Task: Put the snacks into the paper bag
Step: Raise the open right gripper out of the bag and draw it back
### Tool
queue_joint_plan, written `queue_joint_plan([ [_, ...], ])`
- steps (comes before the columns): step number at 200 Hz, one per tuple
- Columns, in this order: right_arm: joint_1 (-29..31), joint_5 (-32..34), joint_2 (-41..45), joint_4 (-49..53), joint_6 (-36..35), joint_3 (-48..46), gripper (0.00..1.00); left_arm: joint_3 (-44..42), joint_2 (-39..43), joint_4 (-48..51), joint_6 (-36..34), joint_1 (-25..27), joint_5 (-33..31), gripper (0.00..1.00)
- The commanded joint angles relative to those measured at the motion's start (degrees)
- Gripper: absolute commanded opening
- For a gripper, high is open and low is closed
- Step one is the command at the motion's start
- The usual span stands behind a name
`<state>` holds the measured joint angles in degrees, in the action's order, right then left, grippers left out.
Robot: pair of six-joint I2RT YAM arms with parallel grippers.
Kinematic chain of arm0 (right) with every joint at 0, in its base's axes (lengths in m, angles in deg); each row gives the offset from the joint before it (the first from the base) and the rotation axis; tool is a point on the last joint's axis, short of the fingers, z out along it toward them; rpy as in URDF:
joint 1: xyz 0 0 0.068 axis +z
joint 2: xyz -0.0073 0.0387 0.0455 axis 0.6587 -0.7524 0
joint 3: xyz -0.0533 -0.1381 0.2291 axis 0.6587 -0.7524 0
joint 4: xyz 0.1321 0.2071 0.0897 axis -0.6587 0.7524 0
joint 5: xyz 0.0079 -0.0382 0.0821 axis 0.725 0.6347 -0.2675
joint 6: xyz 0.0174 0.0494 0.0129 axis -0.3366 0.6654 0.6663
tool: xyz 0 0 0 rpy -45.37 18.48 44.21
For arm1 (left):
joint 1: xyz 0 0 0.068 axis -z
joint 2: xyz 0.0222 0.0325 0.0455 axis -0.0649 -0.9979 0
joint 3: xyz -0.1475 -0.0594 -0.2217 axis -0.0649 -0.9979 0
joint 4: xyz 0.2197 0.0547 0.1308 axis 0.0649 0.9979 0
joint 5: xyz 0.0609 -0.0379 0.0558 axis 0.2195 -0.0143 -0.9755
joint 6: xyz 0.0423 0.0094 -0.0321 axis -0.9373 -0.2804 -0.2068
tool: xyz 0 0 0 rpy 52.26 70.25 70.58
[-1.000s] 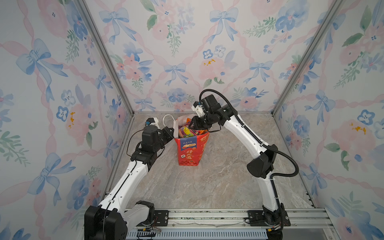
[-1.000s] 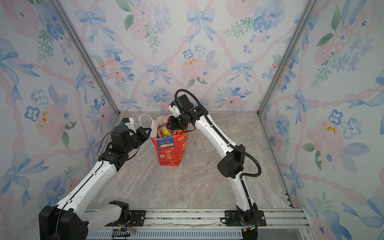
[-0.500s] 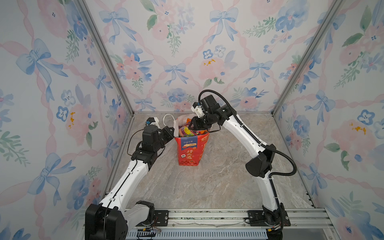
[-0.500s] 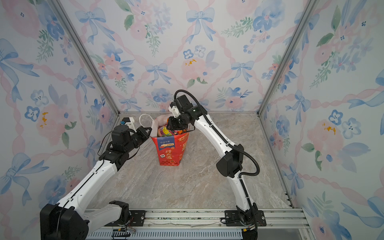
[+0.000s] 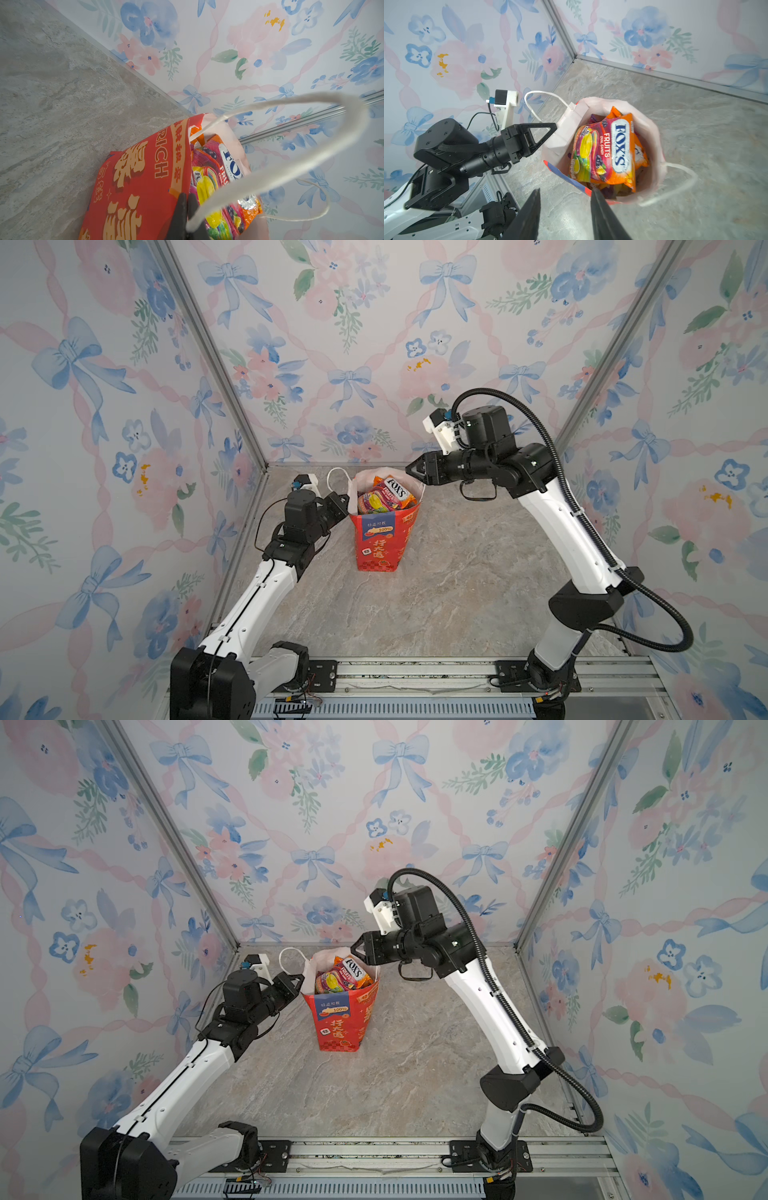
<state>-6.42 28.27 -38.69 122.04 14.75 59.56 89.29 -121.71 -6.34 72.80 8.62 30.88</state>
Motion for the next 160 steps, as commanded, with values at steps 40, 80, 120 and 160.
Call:
queue_joint_plan([
  [40,-11.01,6.35,7.79,-10.98,5.24,-27.80,0.43,1.02,0.06,-0.51,0.00,-0.29,0.44,0.00],
  [80,-10.90,7.81,4.51,-13.83,6.59,-33.01,0.43,1.08,0.12,-0.54,0.18,-0.21,0.70,0.00],
  [120,-9.79,9.38,-3.64,-15.58,8.00,-32.74,0.43,0.80,0.66,-0.52,0.18,-0.29,0.81,0.00],
  [160,-7.66,9.50,-10.00,-14.93,8.17,-28.51,0.43,1.06,0.45,-0.47,0.09,-0.30,1.30,0.00],
])
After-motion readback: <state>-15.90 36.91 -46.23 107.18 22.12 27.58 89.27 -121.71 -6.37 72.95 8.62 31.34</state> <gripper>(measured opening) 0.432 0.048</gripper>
